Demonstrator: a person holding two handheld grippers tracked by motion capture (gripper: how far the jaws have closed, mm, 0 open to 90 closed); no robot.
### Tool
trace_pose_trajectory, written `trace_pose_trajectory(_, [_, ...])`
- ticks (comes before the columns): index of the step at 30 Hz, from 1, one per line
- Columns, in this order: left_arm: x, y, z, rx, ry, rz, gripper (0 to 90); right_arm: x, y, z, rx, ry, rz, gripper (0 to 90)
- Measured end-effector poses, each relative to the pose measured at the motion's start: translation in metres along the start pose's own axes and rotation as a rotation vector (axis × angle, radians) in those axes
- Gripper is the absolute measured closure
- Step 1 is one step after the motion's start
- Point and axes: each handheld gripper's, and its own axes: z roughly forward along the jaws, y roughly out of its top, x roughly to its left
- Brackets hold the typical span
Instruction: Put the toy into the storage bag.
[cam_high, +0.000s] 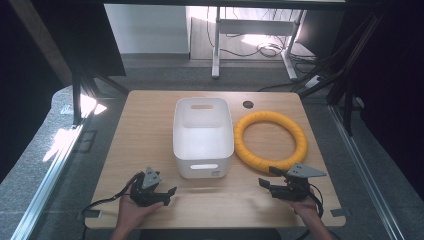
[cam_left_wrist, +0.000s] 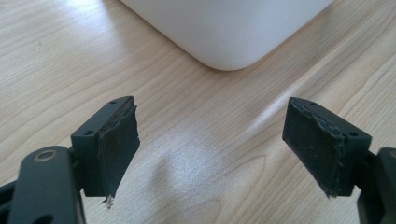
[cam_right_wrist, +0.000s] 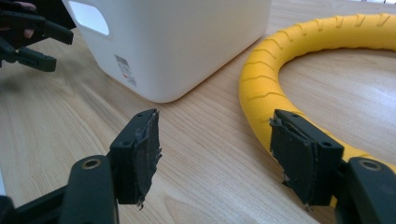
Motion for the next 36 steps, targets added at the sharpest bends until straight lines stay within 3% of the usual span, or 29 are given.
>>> trace_pose_trajectory(7, [-0.001,-0.001,-0.001,0.003,0.001,0.004,18.6,-0.001,0.000,0.002,0.030,0.006,0.013,27.8])
trace_pose_trajectory(13, [-0.001,-0.001,0.000,0.008,0.001,0.007,18.6,0.001,0.001,0.004,0.069,-0.001,-0.031,25.3])
trace_pose_trajectory(17, [-0.001,-0.001,0.000,0.012,0.000,0.009,18.6,0.000,0.001,0.003,0.074,0.001,-0.036,24.8])
trace_pose_trajectory(23, [-0.001,-0.001,-0.001,0.007,0.000,0.004,18.6,-0.007,0.007,-0.007,0.019,-0.023,-0.028,25.9])
trace_pose_trajectory(27, [-0.001,0.000,-0.001,0.003,-0.006,-0.006,18.6,-0.009,0.020,-0.016,-0.012,-0.036,-0.035,27.0])
trace_pose_trajectory(30, [-0.001,0.000,-0.001,0.004,-0.006,-0.008,18.6,-0.012,0.034,-0.019,0.025,-0.043,-0.079,28.0])
trace_pose_trajectory(33, [-0.001,0.000,0.000,0.014,-0.008,0.000,18.6,-0.018,0.047,-0.015,0.114,-0.039,-0.135,26.8])
trace_pose_trajectory(34, [-0.001,0.000,0.000,0.014,-0.008,0.000,18.6,-0.018,0.047,-0.015,0.114,-0.039,-0.135,26.8])
trace_pose_trajectory(35, [-0.001,0.000,0.000,0.017,-0.009,0.003,18.6,-0.024,0.054,-0.011,0.180,-0.031,-0.165,27.0])
trace_pose_trajectory(36, [-0.001,0.000,0.000,0.017,-0.009,0.003,18.6,-0.028,0.058,-0.008,0.213,-0.028,-0.177,26.9])
